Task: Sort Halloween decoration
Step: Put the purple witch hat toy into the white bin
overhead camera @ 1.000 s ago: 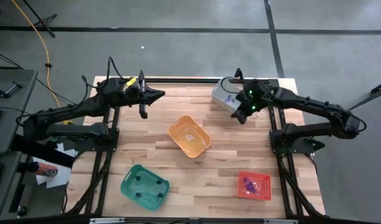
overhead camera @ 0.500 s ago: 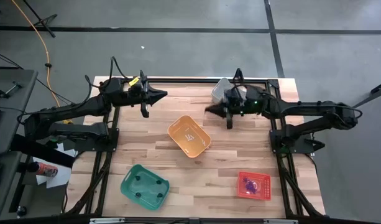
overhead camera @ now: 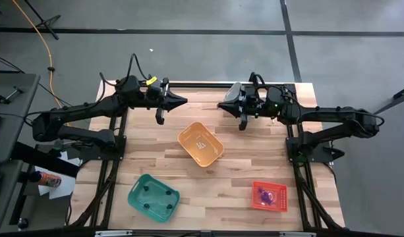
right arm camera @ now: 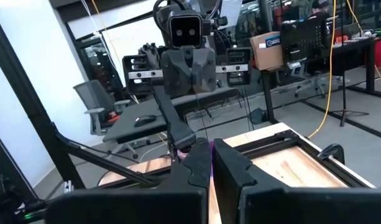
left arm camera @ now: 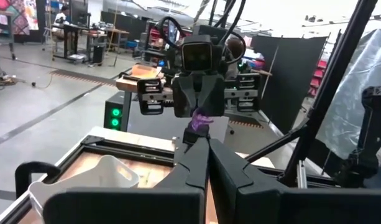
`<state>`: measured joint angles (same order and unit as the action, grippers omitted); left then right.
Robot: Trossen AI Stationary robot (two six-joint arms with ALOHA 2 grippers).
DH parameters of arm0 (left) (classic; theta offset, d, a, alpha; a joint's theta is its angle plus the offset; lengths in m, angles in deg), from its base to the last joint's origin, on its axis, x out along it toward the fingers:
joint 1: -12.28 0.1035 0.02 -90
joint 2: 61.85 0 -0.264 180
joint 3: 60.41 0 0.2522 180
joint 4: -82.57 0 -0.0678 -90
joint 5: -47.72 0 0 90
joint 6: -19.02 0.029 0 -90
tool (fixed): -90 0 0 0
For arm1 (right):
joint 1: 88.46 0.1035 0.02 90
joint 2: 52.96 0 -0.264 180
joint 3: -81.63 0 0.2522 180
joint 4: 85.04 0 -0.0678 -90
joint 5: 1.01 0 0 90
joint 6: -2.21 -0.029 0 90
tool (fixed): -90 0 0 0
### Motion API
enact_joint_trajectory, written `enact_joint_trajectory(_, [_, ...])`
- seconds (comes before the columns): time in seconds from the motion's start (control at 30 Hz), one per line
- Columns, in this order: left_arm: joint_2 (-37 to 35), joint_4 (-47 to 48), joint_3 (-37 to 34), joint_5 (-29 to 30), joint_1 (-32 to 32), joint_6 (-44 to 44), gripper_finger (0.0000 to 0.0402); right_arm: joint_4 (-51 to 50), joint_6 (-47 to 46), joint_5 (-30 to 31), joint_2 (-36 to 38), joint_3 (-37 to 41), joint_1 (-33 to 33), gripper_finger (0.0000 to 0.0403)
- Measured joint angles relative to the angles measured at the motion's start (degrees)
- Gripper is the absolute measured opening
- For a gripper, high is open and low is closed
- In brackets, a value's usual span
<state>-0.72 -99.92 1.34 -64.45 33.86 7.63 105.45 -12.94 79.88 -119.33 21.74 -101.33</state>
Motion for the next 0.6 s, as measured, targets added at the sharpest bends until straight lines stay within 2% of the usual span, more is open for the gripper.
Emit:
enact_joint_trajectory(0.4, [0.0,0.1,0.0,0.0,0.0,-0.4,0.0,-0.7,0.0,-0.1,0.0,-0.3,-0.1,0.0])
enact_joint_trajectory(0.47, [0.0,0.1,0.0,0.2,0.0,-0.4,0.0,-5.7,0.7,0.2,-1.0,-3.3,-0.9,0.0])
enact_joint_trajectory(0.53, [0.0,0.1,0.0,0.2,0.0,-0.4,0.0,-14.9,2.6,0.8,-2.3,-7.7,-2.5,0.0])
enact_joint_trajectory(0.6, [0.0,0.1,0.0,0.2,0.0,-0.4,0.0,-26.1,5.7,4.4,-4.7,-12.9,-4.5,0.0])
